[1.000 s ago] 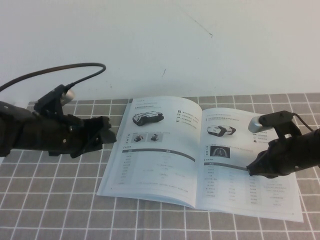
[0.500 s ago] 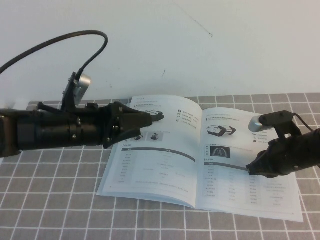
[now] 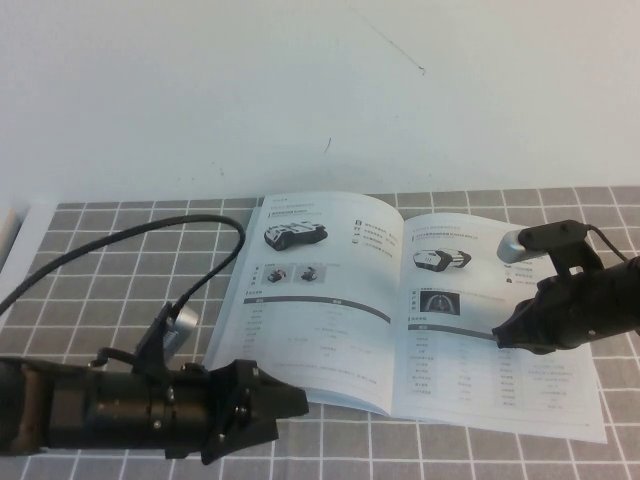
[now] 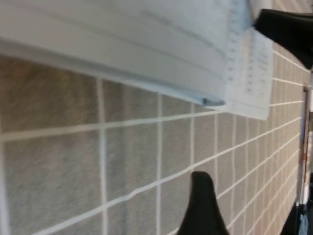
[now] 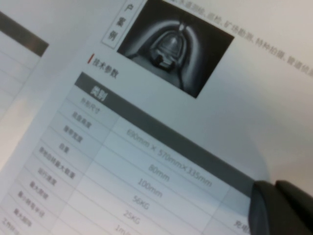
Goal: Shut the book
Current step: 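Close the open booklet and leave it lying on the table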
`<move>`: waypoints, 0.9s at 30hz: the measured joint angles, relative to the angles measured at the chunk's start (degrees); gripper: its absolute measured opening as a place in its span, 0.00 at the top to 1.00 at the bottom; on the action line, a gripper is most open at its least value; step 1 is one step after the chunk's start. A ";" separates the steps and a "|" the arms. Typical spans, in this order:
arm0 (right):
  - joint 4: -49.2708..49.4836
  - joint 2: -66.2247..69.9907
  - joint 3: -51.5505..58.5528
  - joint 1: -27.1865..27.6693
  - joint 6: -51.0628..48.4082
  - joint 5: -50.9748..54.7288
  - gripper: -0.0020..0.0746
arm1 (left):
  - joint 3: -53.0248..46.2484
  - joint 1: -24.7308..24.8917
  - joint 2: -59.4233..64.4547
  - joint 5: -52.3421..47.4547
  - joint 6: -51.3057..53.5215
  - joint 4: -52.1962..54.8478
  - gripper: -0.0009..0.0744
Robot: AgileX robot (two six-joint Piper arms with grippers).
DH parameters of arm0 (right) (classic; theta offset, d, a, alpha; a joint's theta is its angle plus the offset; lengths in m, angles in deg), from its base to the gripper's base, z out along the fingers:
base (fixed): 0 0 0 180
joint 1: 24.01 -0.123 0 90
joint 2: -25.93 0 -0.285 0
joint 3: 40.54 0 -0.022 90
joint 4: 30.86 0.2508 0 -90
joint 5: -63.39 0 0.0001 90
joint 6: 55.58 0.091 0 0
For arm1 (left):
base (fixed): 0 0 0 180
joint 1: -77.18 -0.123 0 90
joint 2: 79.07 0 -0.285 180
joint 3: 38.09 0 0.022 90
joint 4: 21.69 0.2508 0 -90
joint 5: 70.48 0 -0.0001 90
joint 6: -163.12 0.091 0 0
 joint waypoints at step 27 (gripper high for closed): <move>0.87 0.00 0.00 0.00 0.00 -0.54 0.98 | 28.71 -4.72 0.00 10.73 -18.80 34.90 0.54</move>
